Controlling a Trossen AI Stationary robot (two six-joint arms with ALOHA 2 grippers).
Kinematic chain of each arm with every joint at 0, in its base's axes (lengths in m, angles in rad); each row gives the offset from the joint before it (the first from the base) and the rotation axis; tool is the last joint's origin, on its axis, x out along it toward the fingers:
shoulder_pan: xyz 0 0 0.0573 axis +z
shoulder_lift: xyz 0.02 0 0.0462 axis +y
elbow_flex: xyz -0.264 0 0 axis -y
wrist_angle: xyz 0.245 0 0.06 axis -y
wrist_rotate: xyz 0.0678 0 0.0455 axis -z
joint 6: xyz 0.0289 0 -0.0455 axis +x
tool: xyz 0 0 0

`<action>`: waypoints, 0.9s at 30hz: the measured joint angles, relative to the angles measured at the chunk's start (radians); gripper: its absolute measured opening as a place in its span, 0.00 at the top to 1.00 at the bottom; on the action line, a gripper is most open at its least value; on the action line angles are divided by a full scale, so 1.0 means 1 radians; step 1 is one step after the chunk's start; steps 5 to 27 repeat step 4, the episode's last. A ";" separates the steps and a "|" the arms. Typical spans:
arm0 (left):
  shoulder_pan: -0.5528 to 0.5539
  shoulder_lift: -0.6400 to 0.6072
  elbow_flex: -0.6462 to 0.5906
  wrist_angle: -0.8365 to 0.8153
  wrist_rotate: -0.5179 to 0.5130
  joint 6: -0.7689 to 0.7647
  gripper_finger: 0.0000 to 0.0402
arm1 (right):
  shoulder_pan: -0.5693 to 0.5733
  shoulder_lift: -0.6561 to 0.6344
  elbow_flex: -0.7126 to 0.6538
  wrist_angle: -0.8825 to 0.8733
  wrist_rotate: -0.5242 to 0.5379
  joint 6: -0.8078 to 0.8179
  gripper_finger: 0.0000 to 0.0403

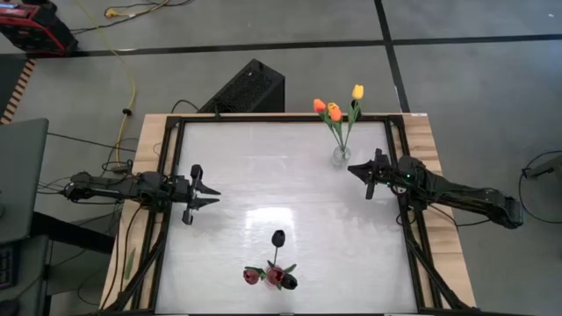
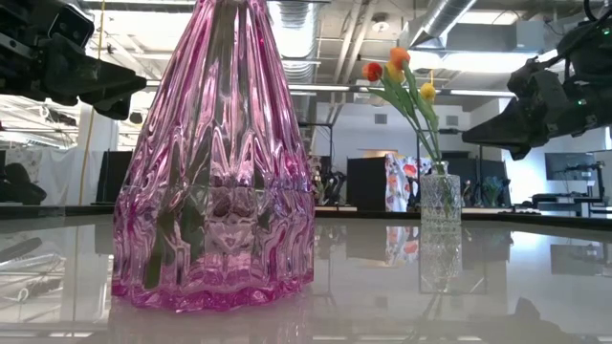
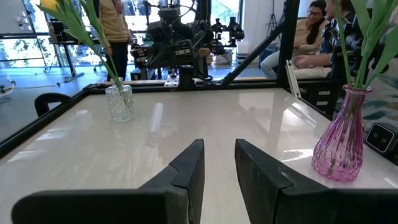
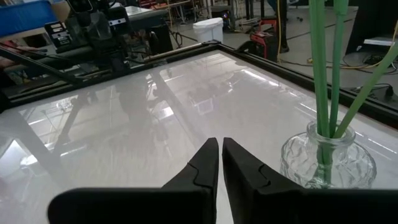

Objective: Sort flowers into vase by color
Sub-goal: Return to Home Position

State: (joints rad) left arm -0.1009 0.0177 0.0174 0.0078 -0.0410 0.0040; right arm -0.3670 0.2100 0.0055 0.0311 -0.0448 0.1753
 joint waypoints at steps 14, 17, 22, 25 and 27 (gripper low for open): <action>0.000 0.000 0.000 0.000 0.000 0.000 0.80 | 0.000 0.000 0.000 0.000 0.000 0.000 0.87; 0.000 0.000 0.000 0.000 0.000 0.000 0.80 | 0.000 0.000 0.000 0.000 0.000 0.000 0.87; 0.000 0.000 0.000 0.000 0.000 0.000 0.80 | 0.000 0.000 0.000 0.000 0.000 0.000 0.87; 0.000 0.000 0.000 0.000 0.000 0.000 0.80 | 0.000 0.000 0.000 0.000 0.000 0.000 0.87; 0.000 0.000 0.000 0.000 0.000 0.000 0.80 | 0.000 0.000 0.000 0.000 0.000 0.000 0.87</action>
